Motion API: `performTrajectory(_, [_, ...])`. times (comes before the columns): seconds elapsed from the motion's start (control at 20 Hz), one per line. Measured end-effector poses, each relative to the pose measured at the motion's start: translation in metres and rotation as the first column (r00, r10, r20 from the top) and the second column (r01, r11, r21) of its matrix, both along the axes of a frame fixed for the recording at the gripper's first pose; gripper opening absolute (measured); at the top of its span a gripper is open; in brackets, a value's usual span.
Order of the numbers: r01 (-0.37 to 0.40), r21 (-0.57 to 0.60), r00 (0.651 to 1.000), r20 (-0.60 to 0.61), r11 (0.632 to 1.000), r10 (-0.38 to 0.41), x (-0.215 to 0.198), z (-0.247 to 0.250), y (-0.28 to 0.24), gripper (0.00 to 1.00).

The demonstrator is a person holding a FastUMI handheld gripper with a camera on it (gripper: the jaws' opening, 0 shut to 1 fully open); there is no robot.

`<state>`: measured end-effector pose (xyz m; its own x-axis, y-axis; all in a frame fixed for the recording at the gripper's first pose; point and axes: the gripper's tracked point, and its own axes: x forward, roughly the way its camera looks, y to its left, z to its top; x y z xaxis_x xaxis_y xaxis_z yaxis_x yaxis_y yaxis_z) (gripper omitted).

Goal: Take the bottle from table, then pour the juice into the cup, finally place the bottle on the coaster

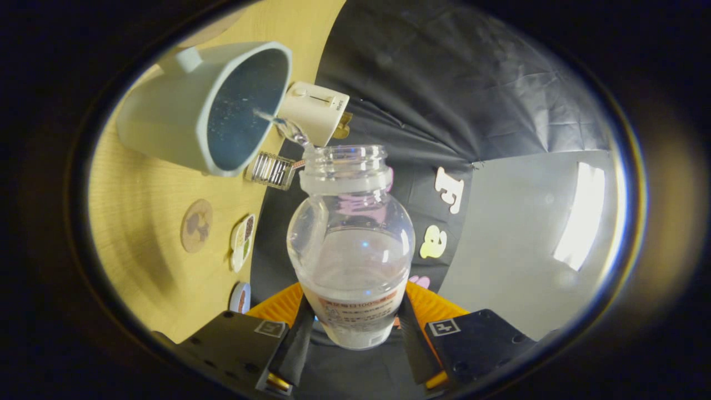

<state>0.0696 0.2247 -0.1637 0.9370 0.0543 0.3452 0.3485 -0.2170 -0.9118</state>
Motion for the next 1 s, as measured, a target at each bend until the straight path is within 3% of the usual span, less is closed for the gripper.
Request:
performTrajectory(0.65, [-0.027, -0.130, 0.999, 0.023, 0.991, 0.031, -0.001, 0.009, 0.015, 0.77])
performTrajectory(1.0, [-0.042, -0.145, 0.999, 0.023, 0.989, 0.046, -0.005, 0.007, 0.017, 0.77])
